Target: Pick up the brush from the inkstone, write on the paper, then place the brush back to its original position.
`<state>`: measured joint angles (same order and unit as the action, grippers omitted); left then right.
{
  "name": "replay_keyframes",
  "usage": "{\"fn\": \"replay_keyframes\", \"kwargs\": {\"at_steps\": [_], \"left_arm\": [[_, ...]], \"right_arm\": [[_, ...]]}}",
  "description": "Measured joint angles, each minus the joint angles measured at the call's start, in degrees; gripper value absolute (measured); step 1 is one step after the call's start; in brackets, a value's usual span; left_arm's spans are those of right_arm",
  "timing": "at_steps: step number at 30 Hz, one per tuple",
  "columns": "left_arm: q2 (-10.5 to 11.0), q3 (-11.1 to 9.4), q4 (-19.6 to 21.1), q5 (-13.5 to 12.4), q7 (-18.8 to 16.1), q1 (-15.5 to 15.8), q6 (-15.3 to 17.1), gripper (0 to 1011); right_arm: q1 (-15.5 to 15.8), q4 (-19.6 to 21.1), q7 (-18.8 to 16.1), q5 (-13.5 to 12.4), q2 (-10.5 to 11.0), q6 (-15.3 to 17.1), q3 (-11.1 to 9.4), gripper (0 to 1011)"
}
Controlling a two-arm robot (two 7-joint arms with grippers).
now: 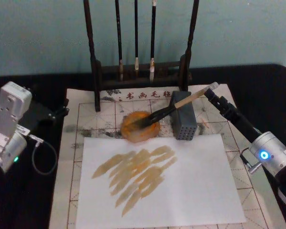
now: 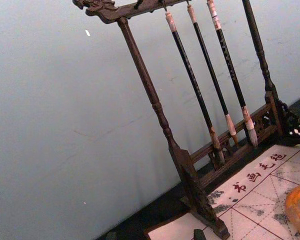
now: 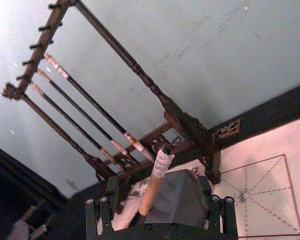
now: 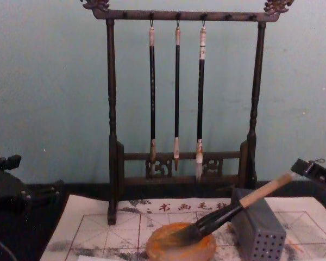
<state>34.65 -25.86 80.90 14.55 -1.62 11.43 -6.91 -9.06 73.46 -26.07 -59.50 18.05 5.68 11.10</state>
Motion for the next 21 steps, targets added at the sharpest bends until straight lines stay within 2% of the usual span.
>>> {"fn": "replay_keyframes", "kwargs": {"at_steps": [3,9,21], "left_arm": [[0.0,0.0,0.0,0.0,0.0,0.0,0.0,1001],[0.0,0.0,0.0,0.0,0.0,0.0,0.0,1001],[0.0,0.0,0.0,0.0,0.0,0.0,0.0,1001]], "right_arm": [[-0.6,-1.1,-0.9,-2.4,-0.7,0.9,-0.3,1000],[-1.6,-2.9,-1.8,-5.4,-1.4,1.9,-0.3,1000],[-3.7,-5.8,-2.0,-7.9,-2.1,2.2,1.2,1000]]}}
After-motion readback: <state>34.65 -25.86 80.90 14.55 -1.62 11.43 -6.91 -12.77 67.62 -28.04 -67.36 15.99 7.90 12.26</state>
